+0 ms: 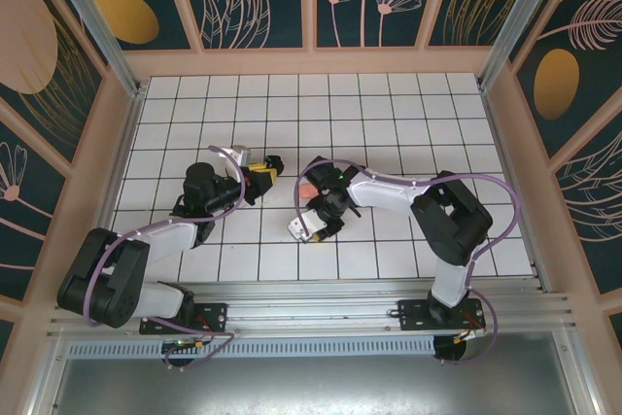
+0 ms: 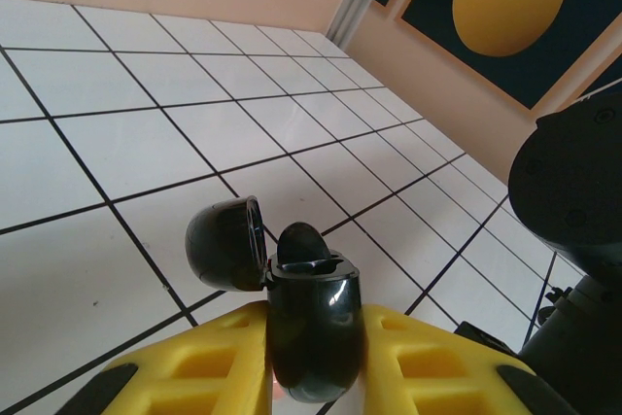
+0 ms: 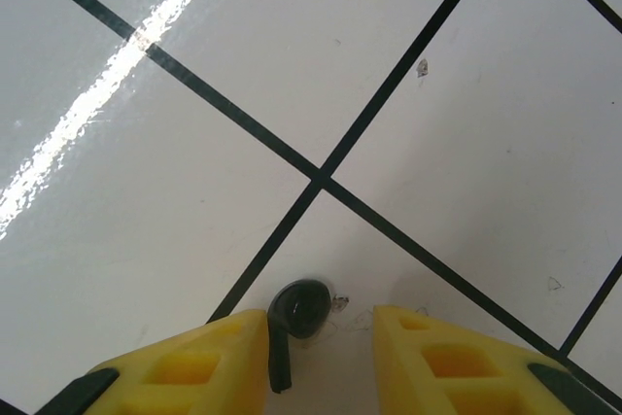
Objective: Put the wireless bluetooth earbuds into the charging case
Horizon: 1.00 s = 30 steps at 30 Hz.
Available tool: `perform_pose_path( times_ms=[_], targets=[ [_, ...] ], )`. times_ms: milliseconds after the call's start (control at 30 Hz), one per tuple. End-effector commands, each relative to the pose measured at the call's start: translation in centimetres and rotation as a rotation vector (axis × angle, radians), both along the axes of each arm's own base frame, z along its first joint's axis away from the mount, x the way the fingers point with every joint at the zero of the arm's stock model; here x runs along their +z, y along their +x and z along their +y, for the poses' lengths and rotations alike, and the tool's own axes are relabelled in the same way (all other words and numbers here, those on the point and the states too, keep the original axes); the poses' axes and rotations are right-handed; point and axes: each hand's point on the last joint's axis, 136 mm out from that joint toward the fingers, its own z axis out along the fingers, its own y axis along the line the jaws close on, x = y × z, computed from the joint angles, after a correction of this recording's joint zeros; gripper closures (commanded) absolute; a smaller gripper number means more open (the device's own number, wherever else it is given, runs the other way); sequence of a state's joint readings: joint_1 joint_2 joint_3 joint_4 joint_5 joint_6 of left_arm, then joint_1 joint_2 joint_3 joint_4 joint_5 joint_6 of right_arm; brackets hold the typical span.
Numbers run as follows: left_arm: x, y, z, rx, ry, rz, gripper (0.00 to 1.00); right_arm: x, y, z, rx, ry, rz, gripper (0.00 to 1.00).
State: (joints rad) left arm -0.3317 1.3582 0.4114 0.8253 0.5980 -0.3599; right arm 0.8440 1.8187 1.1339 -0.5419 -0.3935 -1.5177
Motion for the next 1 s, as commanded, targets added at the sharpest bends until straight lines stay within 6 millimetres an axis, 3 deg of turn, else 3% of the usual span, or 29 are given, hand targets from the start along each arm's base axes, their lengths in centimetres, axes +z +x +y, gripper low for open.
perform_pose_path(
  times_ms=[0, 500, 967],
  targets=[
    [1.0, 0.0, -0.1, -0.018, 0.0, -0.041, 0.76, -0.1, -0.3, 0.4, -0.022, -0.027, 0.039, 0.67],
    [0.9, 0.0, 0.0, -0.017, -0.001, -0.039, 0.76, -1.6, -0.7, -0.1, -0.065, -0.089, 0.068, 0.68],
    [0.6, 0.0, 0.0, -0.018, 0.009, -0.038, 0.76, -2.4, 0.0, -0.6, -0.109, -0.117, 0.034, 0.78]
  ],
)
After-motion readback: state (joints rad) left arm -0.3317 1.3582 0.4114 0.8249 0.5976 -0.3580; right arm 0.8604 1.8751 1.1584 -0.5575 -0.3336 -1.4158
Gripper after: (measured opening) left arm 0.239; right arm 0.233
